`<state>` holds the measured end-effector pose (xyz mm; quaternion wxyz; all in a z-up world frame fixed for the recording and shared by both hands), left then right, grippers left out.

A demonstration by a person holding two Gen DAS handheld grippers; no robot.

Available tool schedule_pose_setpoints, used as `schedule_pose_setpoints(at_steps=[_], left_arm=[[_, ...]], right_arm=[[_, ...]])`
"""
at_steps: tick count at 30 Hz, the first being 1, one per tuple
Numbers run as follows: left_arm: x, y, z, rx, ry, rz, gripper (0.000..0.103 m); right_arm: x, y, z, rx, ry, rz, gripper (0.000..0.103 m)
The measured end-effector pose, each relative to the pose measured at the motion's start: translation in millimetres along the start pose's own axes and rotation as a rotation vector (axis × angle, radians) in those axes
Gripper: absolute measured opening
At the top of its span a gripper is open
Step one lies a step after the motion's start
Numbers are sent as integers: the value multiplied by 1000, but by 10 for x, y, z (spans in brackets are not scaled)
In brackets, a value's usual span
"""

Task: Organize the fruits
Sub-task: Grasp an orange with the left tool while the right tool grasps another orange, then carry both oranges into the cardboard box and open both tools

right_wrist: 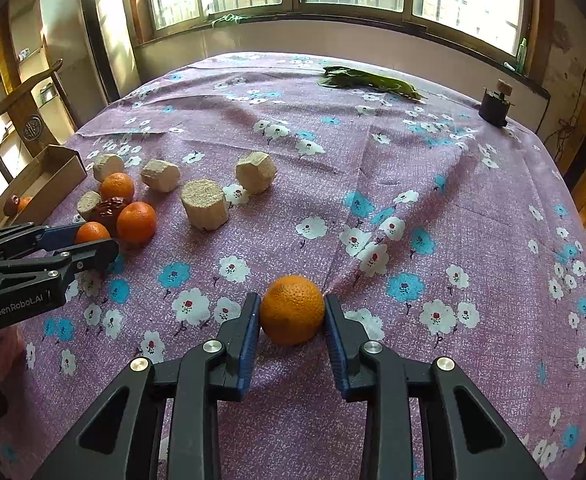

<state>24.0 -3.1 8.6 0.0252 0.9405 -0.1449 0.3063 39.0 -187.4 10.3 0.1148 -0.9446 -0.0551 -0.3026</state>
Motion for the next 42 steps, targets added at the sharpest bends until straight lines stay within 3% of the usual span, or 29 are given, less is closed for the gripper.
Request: schedule_pose_setpoints(at_steps=[5, 12, 18, 42], left_arm=[[-61, 22, -84, 18, 2, 15, 31], [-161, -119, -334, 25, 27, -10, 31], [-234, -301, -554, 83, 49, -31, 32], [-754, -1383, -1277, 321, 76, -178, 32]], right_arm=[[-24, -45, -169, 124, 10, 47, 33], [-59, -257, -210, 140, 3, 22, 33], [-62, -526, -207, 161, -5, -16, 33], [4, -2270, -122, 351, -49, -289, 34]])
Point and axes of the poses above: each gripper's, at about its wrist camera, not at the fingertips, and z roughly the way its jaws point, y to its right, x to its top, the point moved 1 cm from there along z, roughly the way its jaws point, and after that the axes turned 14 degrees about z, right-handed, at the moved point
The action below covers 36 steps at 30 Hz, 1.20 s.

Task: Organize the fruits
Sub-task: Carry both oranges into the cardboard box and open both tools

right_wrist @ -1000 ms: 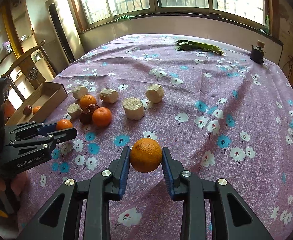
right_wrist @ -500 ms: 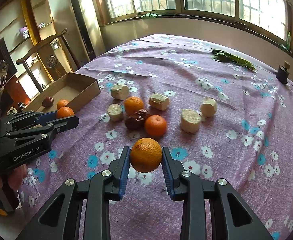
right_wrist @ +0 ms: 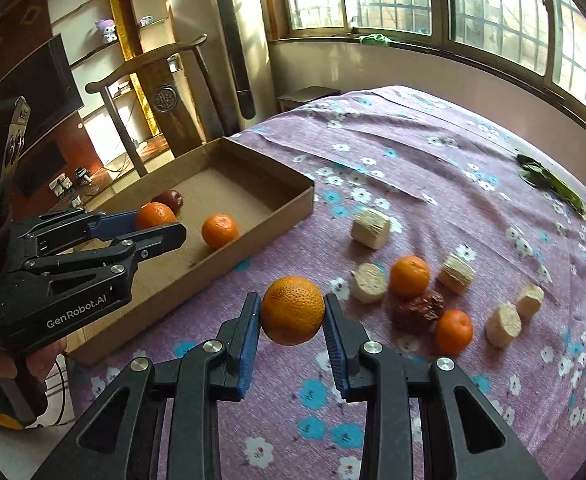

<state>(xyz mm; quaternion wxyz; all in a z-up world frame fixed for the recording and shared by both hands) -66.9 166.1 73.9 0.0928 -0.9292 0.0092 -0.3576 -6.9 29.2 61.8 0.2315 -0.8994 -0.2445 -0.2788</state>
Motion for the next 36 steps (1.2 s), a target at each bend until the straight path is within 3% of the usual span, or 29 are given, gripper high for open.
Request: schedule_pose_setpoints(at_steps=[12, 21, 27, 28, 29, 31, 33, 36], left_arm=[[-197, -736, 155, 74, -73, -90, 32], [-280, -875, 306, 76, -127, -102, 32], [-298, -891, 341, 89, -147, -106, 32], [-301, -898, 341, 90, -148, -112, 32], [-303, -902, 340, 88, -147, -118, 33], [-308, -912, 340, 84, -149, -126, 38], [-301, -909, 310, 83, -131, -134, 59], [-267, -897, 238, 79, -99, -149, 66]], right_arm=[[250, -689, 593, 77, -85, -110, 34], [207, -937, 1079, 83, -187, -168, 34], [178, -986, 1159, 65, -195, -193, 34], [176, -995, 1150, 66, -193, -194, 40], [180, -995, 1137, 69, -188, -190, 55], [170, -1003, 1090, 82, -172, -182, 67], [166, -999, 1030, 73, -156, -183, 68], [166, -932, 871, 74, -127, -168, 68]])
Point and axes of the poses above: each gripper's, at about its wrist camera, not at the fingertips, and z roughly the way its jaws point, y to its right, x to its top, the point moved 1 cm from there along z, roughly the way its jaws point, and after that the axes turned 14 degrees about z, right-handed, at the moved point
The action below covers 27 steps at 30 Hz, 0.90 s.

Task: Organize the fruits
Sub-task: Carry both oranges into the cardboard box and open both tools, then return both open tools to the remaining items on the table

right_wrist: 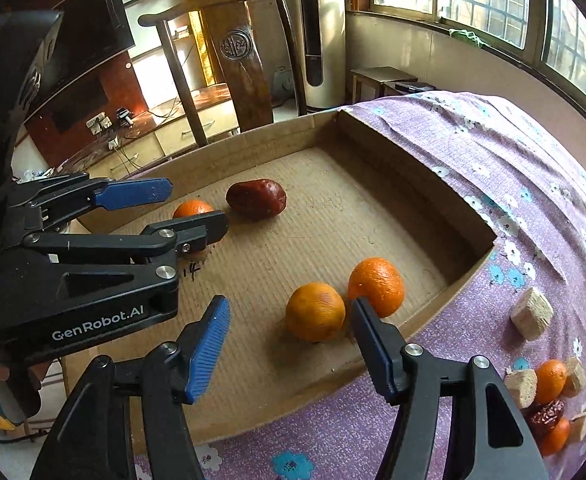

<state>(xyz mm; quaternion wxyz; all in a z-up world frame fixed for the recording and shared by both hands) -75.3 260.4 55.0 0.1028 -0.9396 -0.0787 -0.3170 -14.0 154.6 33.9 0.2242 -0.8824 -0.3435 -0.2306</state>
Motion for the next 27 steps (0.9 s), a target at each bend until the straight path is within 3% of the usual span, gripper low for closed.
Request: schedule_pose_setpoints(at_steps=[3, 6, 17, 27], left_arm=[[26, 65, -87, -6, 35, -9, 76], [55, 191, -156, -14, 59, 8, 77], [191, 913, -317, -140, 117, 91, 77], [289, 1685, -150, -257, 77, 200, 79]], right_arm=[[-48, 120, -197, 8, 34, 39, 71], [-123, 334, -380, -26, 63, 124, 78], [-558, 1149, -1032, -133, 116, 326, 78], [-975, 1770, -1342, -217, 149, 418, 78]])
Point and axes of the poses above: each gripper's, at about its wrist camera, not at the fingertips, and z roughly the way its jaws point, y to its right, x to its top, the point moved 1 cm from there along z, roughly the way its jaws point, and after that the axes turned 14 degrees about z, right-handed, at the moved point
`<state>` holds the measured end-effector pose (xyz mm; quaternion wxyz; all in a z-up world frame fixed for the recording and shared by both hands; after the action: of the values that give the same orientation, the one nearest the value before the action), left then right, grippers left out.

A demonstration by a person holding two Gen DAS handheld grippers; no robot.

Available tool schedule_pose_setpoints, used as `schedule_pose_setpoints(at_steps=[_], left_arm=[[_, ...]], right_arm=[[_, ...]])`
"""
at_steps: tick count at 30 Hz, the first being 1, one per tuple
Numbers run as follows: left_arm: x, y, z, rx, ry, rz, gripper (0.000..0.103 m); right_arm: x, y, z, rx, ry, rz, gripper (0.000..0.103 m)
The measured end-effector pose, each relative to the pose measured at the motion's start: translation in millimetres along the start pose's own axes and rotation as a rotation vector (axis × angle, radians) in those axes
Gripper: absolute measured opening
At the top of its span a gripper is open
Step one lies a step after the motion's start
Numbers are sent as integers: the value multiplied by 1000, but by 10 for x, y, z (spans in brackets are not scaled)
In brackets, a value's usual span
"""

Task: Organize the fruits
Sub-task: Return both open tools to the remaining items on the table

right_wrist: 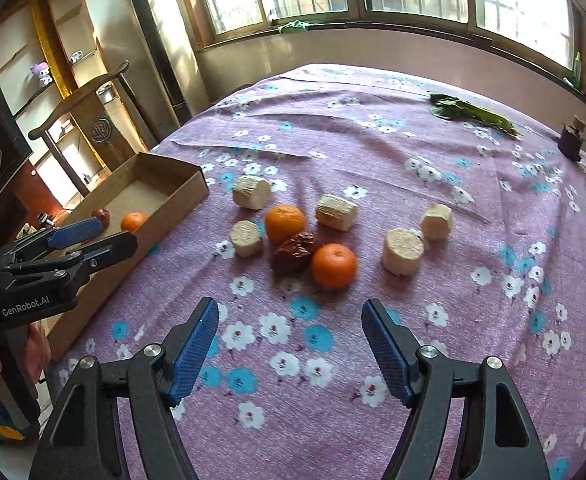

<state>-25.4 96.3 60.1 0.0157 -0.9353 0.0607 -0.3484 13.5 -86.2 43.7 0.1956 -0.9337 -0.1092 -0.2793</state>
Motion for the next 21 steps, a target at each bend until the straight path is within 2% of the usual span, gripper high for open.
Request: schedule_pose_setpoints(at_steps=[4, 9, 13, 18, 21], left_arm=[[63, 194, 185, -32, -24, 55, 78], [126, 353, 424, -4, -58, 137, 78], [162, 388, 588, -14, -86, 153, 78], [194, 376, 749, -15, -107, 140, 61], [190, 366, 837, -24, -121, 134, 57]], right_arm=[[-31, 126, 30, -15, -2, 2, 78], [-49, 204, 67, -11, -17, 9, 78], [-33, 232, 74, -9, -14, 3, 78], [-5, 255, 133, -19, -18, -13, 78], [-1, 238, 196, -25, -26, -33, 78]])
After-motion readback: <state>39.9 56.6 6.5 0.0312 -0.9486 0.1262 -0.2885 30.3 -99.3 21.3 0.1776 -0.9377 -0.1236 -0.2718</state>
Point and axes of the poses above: each gripper's, at about its wrist camera, not at the fingertips, and z roughly the way its jaws point, y to its right, x to its top, the point moved 1 cm from there along z, roughly the way its jaws point, and after that the axes turned 14 degrees about z, right-handed, at the moved point
